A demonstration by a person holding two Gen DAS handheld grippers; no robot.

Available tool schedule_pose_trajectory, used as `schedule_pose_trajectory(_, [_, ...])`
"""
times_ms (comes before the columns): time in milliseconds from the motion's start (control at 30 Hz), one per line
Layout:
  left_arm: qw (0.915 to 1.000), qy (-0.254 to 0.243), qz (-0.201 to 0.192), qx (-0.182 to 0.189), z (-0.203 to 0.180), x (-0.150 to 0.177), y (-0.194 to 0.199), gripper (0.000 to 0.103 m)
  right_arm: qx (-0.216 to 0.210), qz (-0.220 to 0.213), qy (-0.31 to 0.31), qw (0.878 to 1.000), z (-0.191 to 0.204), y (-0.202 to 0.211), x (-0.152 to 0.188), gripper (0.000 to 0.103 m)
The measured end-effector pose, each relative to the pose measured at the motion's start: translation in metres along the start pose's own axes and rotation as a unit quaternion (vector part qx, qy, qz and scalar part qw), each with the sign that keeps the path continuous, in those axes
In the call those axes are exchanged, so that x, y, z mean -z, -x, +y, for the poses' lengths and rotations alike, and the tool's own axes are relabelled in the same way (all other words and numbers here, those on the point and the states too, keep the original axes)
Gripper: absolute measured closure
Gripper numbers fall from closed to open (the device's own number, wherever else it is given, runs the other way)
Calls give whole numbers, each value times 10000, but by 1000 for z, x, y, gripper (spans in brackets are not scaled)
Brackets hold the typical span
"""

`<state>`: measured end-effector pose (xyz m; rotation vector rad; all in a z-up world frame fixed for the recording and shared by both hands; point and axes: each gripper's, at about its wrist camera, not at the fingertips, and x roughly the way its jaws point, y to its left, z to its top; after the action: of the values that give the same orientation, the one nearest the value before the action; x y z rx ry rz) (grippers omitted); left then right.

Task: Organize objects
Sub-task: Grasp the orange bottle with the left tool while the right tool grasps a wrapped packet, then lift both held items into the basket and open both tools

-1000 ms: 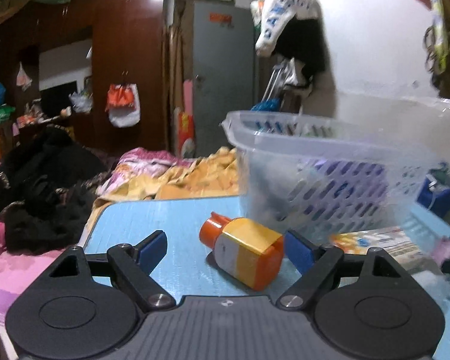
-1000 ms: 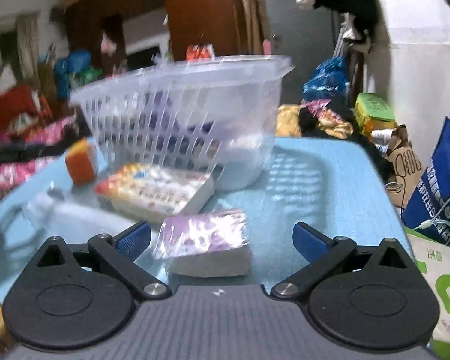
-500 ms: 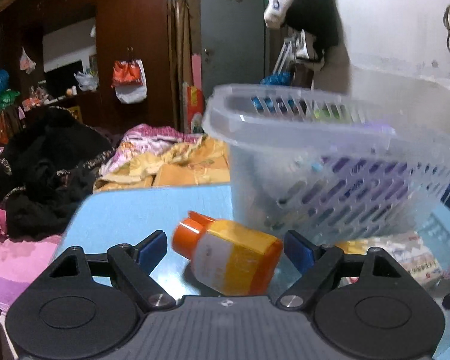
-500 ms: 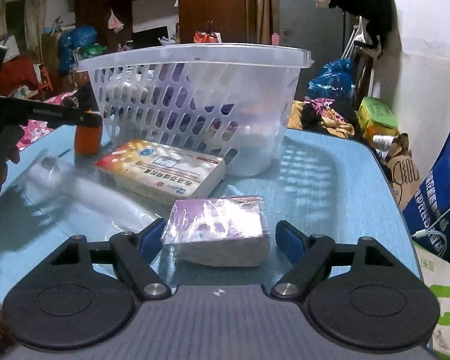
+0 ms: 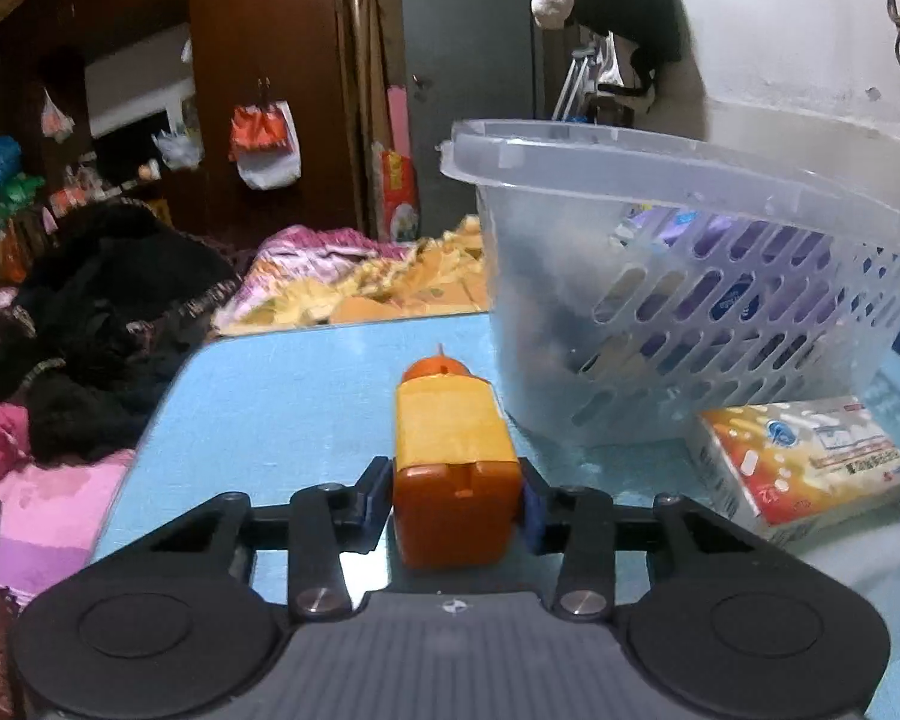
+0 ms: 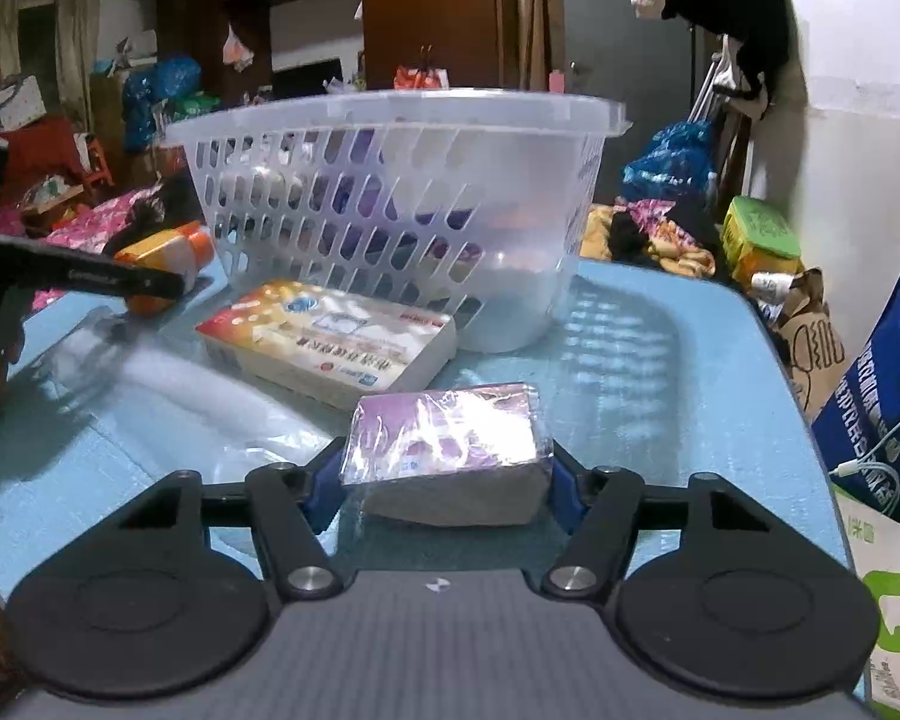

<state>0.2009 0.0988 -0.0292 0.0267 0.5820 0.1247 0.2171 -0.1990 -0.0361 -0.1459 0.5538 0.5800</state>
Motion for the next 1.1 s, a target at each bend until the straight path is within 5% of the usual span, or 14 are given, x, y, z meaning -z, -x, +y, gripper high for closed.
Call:
schedule_pose_trajectory(700, [9823, 183, -1766, 601, -5, 20, 96, 60, 38, -1334, -70, 9910, -3, 42, 1, 36])
schedule_pose_trajectory(933, [9680, 150, -2294, 1011, -27, -46, 130, 60, 96, -2180, 249, 9756, -3, 82, -78, 36])
schedule_pose_trajectory(1100, [9779, 187, -1866, 922, -49, -111, 86, 60, 191, -1598, -9, 9870, -17, 27, -149, 36])
